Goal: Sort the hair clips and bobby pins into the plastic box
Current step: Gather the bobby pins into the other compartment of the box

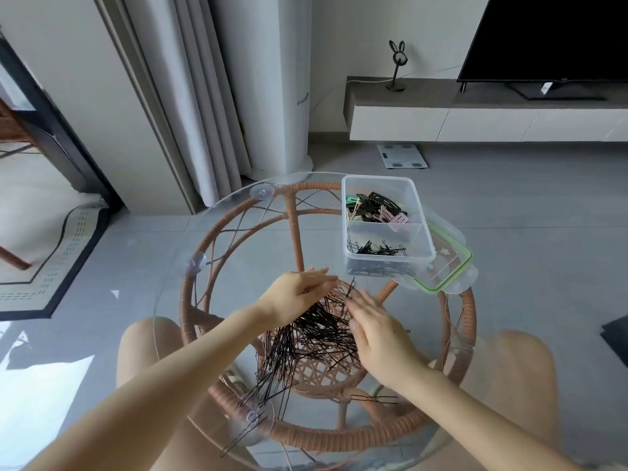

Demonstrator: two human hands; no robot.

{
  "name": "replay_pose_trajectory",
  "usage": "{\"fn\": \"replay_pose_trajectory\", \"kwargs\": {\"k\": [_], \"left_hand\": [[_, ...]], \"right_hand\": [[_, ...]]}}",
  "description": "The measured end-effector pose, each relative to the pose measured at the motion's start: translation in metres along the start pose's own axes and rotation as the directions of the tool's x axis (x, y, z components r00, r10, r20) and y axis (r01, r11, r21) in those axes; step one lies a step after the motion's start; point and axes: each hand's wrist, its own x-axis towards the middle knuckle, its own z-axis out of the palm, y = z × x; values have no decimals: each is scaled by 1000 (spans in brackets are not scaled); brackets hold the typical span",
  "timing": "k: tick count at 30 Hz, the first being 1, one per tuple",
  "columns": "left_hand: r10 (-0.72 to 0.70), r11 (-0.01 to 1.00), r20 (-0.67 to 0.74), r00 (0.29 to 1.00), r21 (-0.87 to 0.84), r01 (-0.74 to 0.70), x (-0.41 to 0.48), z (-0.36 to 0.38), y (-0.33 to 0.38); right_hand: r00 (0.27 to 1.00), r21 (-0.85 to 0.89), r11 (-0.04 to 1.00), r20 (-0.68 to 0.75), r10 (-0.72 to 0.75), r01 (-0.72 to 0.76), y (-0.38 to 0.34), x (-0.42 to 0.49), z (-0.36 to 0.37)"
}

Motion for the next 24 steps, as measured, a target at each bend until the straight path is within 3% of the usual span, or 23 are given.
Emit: {"fn": "replay_pose_trajectory", "kwargs": {"k": [2,4,6,8,9,10,12,17,19,24], "left_hand": [[-40,996,7,999,-80,41,-16,-8,4],[-51,997,-21,998,-51,50,-38,-18,6],[-72,976,-71,995,200,85,-62,-25,8],[-197,845,-174,965,469,257,-90,-26,9],[-304,770,-220,927,516,375,-102,-24,9],[-392,720,-235,889,522,456,-113,-20,9],[-467,702,-163,869,529,476,-129,-8,9],[-425,791,-84,901,451,415,-126,10,36],[-391,803,-116,913,442,400,-115,11,43],[-346,894,-258,902,202,401,-94,5,44]], "right_hand": [[997,114,993,61,-45,38,-10,-10,-9],[993,182,982,99,-62,43,-17,-18,-27],[995,29,998,87,-54,52,-15,-24,-45],[994,-227,974,107,31,-5,-6,-27,-57],[986,-330,943,132,97,-49,-2,-28,-60],[974,-382,920,158,160,-89,1,-28,-61],[951,-390,910,205,232,-138,0,-30,-56],[971,-204,972,183,156,-117,-26,-30,-25],[979,-129,986,158,127,-107,-38,-24,-15],[989,99,987,89,122,-130,-54,-5,-11]]}}
